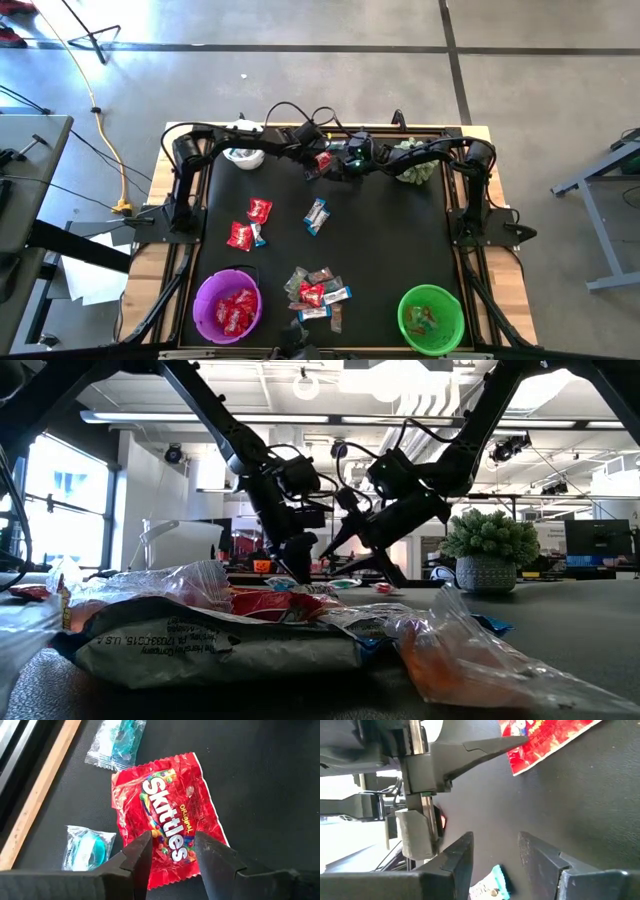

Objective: Sort candy
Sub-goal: Put the red candy into the violet bucket

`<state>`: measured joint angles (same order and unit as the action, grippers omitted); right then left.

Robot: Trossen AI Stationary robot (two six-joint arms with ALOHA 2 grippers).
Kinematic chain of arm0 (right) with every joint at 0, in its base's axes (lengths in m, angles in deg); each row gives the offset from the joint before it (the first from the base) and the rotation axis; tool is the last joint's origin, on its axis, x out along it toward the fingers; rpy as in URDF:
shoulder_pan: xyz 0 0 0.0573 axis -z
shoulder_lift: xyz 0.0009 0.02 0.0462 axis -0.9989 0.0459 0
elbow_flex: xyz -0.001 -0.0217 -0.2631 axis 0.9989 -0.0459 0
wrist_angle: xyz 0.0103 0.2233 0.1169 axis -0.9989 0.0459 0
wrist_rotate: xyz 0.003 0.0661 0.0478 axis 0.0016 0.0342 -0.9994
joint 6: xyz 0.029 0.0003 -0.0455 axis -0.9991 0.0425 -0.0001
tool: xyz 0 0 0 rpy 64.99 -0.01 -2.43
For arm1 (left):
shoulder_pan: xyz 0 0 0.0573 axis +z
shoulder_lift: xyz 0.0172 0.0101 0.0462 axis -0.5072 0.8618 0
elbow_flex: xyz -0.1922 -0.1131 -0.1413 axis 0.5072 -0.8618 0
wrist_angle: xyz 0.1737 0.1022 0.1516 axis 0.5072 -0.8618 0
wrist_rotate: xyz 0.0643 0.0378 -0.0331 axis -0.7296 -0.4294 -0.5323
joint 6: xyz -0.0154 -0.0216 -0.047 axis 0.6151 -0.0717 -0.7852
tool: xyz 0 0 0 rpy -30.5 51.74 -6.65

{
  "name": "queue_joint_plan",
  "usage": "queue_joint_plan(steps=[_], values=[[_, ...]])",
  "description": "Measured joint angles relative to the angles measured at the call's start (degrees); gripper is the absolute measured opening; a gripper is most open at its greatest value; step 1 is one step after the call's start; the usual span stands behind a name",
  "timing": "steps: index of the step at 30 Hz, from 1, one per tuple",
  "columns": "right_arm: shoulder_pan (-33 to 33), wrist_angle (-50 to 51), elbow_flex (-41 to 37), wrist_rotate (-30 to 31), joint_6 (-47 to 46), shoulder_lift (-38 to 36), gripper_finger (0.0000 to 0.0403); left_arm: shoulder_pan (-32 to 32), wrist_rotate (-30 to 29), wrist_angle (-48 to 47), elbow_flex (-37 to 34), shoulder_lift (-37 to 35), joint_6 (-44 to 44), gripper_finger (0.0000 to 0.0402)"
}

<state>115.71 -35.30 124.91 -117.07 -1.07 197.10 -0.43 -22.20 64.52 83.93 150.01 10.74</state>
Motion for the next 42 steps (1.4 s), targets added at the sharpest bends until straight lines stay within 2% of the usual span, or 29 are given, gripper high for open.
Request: queue_joint_plan(steps=[14, 20, 26, 38, 42], values=[[0.07, -0.02, 0.02, -0.27, -0.17, 0.0, 0.0151, -0.11, 3.12, -6.96, 2.37, 0.46, -1.47, 0.0135], [0.13, -0.02, 0.02, -0.35, -0.11, 0.0, 0.0151, -0.65, 1.4, -7.09, 2.38, 0.47, -1.9, 0.0135], [0.57, -0.02, 0.02, -0.39, 0.04, 0.0, 0.0151, -0.81, 1.27, -7.64, 2.38, 0.47, -7.56, 0.0135], [2.05, 0.34, 0.04, -1.83, 1.15, 0.0, 0.0151, -2.69, 0.92, -11.48, 2.44, 0.37, -9.45, 0.0135], [2.19, 0.44, 0.04, -1.88, 1.41, -0.02, 0.0151, -4.02, 3.74, -12.94, 2.42, 0.33, -11.17, 0.0135]])
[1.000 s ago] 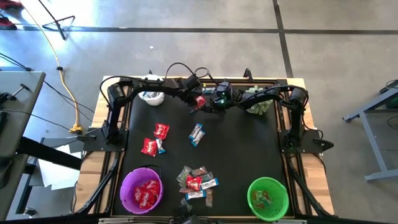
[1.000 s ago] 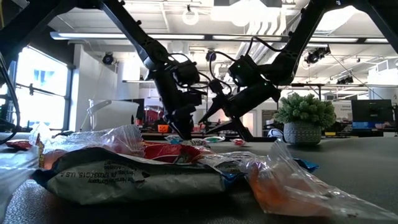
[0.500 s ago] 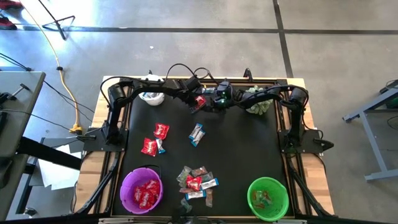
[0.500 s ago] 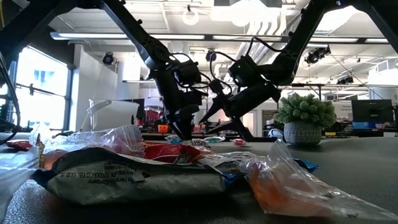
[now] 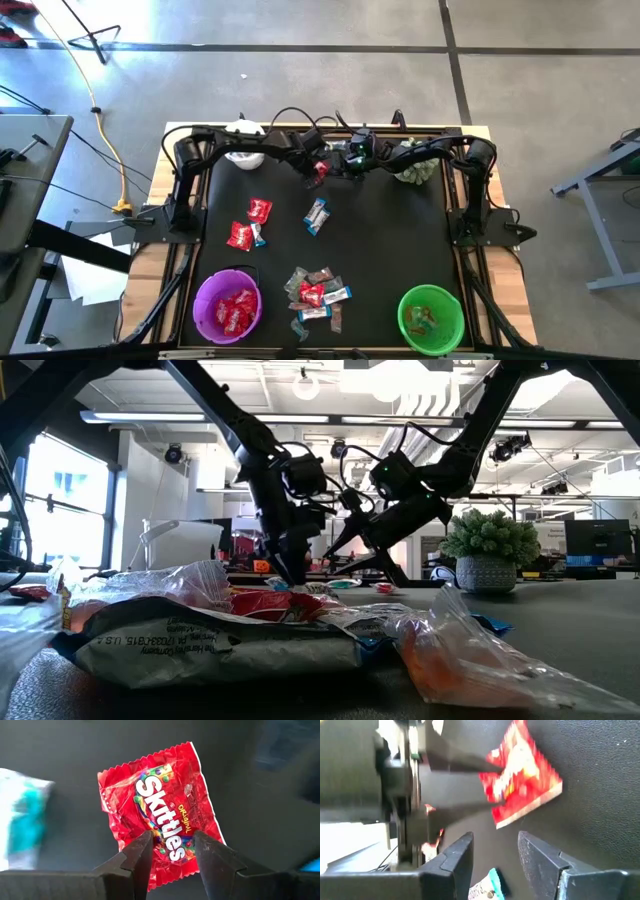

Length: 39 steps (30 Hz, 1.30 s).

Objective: Sort candy
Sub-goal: Put the red candy into the violet bucket

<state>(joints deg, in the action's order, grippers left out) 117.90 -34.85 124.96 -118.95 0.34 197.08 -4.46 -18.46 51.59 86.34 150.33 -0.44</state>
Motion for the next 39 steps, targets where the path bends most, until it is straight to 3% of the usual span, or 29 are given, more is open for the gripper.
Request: queue_joint_plan(steps=[6, 15, 25, 39], values=[[0.28, 0.0, 0.01, 0.03, 1.03, 0.0, 0.0151, -1.03, 1.77, 0.54, -0.06, 0.04, 0.76, 0.0114], [0.72, 7.74, 0.17, 5.85, 1.81, -0.16, 0.0151, 0.72, 5.18, 0.29, -0.12, 0.13, -1.3, 0.0007], [0.98, 11.13, 1.37, 9.44, 2.26, -0.16, 0.0151, 0.61, 5.2, 0.59, -0.15, 0.15, -1.68, 0.0002], [-0.35, 15.59, 6.22, 7.89, 2.75, -0.02, 0.0151, -0.04, 9.42, 2.11, -0.28, 0.3, -2.3, 0.0]])
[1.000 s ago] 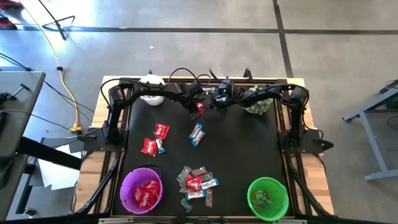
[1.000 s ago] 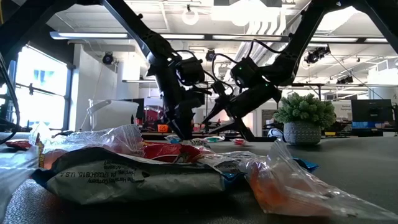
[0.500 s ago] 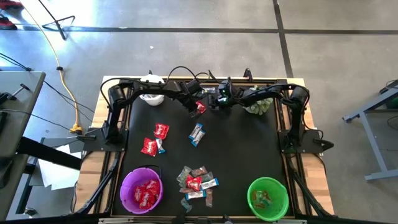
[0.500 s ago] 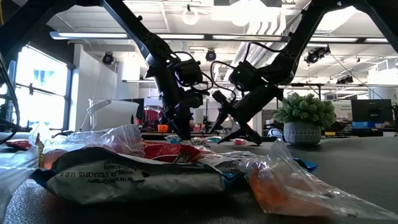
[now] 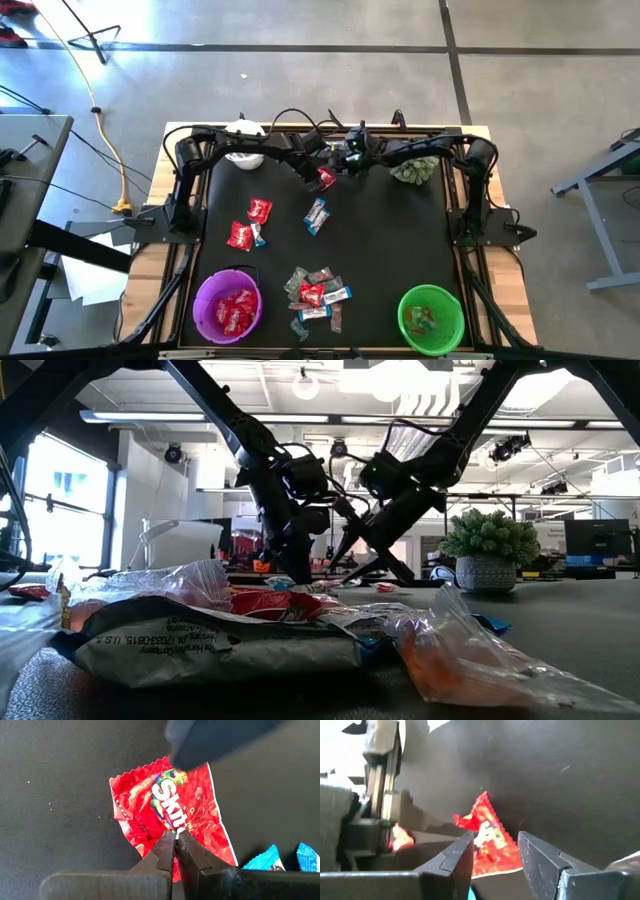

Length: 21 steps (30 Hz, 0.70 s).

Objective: Sort candy
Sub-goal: Put the red candy into the violet bucket

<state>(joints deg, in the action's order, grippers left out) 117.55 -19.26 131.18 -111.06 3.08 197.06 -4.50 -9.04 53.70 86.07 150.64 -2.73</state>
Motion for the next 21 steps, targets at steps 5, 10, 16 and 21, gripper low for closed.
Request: queue_joint_plan(steps=[5, 10, 16, 21], values=[[-0.27, 4.54, 0.29, -0.07, 0.29, 0.0, 0.0151, 0.04, 0.03, 0.02, 0.07, 0.22, 0.04, 0.0], [-0.27, 8.4, 0.4, -0.98, 1.94, 0.0, 0.0151, 0.04, -0.31, 0.11, 0.07, 0.22, 0.04, 0.0], [-0.62, 7.49, 0.34, -2.91, 2.0, 0.0, 0.0151, 0.07, -0.7, 0.19, 0.07, 0.22, 0.06, 0.0], [-0.72, 6.96, 0.31, -3.07, 1.95, 0.02, 0.0143, 0.07, -0.75, 0.28, 0.08, 0.22, 0.0, 0.0]])
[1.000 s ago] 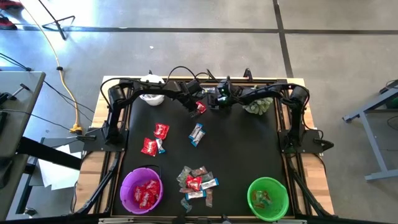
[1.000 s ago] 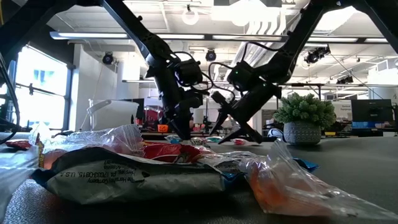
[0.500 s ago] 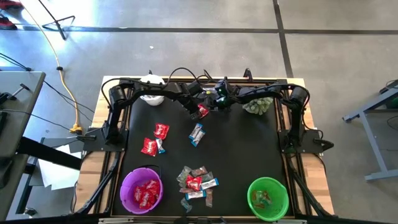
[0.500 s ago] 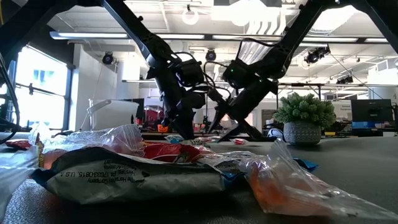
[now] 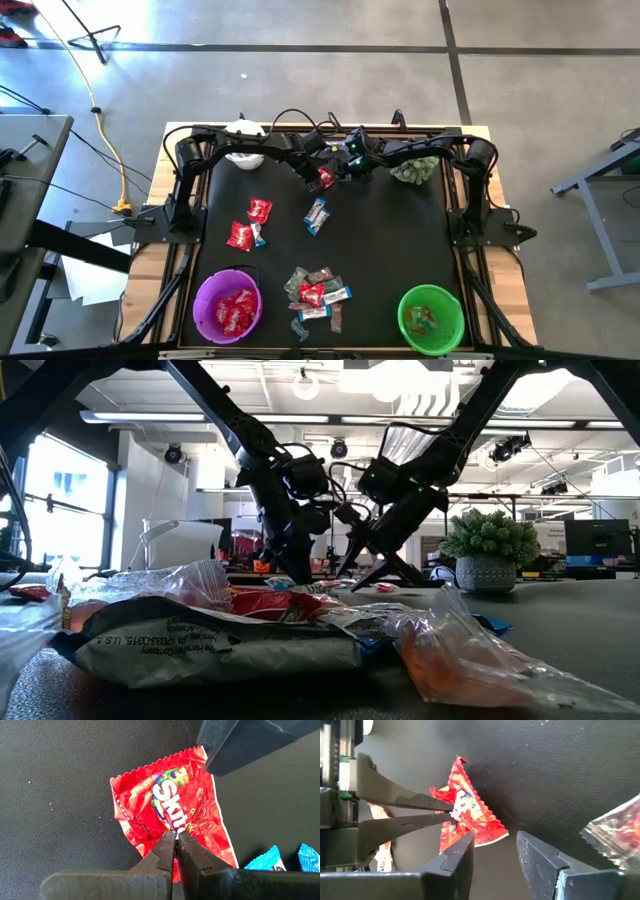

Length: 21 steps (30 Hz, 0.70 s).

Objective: Sort candy
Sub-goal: Put the red candy into the violet bucket

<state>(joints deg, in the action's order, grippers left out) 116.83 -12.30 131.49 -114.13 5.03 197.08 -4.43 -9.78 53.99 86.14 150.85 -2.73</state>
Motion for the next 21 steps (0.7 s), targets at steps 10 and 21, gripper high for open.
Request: queue_joint_plan(steps=[10, 21], values=[[-0.64, -0.85, -0.02, 0.76, -0.46, 0.0, 0.0072, -0.14, -0.09, 0.29, -0.01, 0.02, -1.52, 0.0], [-0.64, -0.92, -0.02, 1.92, -0.17, 0.0, 0.0063, -0.37, -0.02, 0.7, -0.01, 0.04, -2.86, 0.0]])
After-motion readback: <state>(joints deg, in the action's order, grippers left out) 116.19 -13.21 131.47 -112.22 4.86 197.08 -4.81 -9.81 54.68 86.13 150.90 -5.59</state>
